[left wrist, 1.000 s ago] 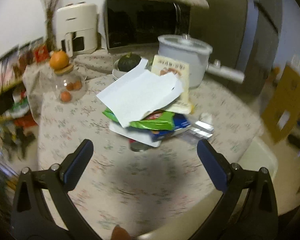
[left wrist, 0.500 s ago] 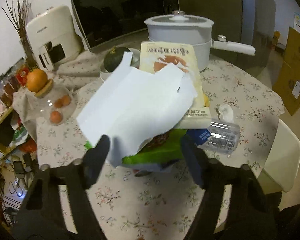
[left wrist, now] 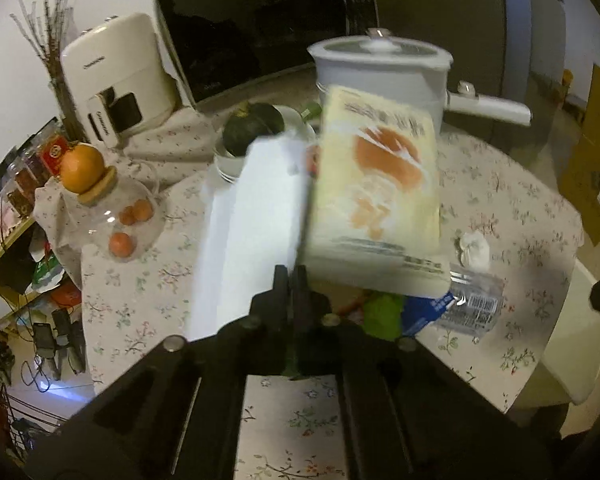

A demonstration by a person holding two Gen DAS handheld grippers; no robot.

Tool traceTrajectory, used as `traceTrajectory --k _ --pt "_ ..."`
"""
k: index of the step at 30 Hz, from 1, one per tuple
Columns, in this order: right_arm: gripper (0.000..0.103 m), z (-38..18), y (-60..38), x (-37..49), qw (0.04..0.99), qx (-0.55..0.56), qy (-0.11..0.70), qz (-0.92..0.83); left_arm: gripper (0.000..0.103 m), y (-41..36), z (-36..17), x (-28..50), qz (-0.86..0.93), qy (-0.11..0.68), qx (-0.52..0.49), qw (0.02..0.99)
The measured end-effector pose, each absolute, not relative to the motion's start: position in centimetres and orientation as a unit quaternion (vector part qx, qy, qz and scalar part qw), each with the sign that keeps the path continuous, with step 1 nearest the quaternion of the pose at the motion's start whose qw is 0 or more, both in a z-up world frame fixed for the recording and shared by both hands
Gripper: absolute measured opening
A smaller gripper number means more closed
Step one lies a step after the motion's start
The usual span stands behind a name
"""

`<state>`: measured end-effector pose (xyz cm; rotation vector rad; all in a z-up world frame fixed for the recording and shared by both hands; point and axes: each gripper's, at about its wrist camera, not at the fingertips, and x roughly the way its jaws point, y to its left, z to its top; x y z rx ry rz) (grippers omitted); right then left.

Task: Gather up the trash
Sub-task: 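Reach the left tool to the white paper sheet and grasp it, then lift the white paper with the left tool while the right tool grasps the cream snack packet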

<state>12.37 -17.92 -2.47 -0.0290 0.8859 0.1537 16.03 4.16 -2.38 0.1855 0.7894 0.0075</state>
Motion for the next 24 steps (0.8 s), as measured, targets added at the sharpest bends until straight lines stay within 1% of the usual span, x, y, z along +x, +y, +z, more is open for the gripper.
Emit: traceTrajectory --k 5,10,15,24 --pt "0.103 -2.6 -17.4 13.2 0.895 0.010 0.435 0.096 0.001 6.7 -0.9 14.5 0.012 0.361 0.059 0.931" --pt "0.103 -3.6 -17.3 14.7 0.878 0.053 0.462 0.113 0.001 9.2 -0.2 12.7 0.009 0.352 0.020 0.936" --pt "0.103 -4.3 -17.9 16.3 0.868 0.105 0.470 0.122 0.001 12.2 -0.2 11.2 -0.012 0.355 -0.050 0.933" --pt "0.103 -6.0 -17.1 19.8 0.874 0.083 0.469 0.096 0.001 16.0 -1.5 10.2 -0.008 0.364 -0.113 0.925"
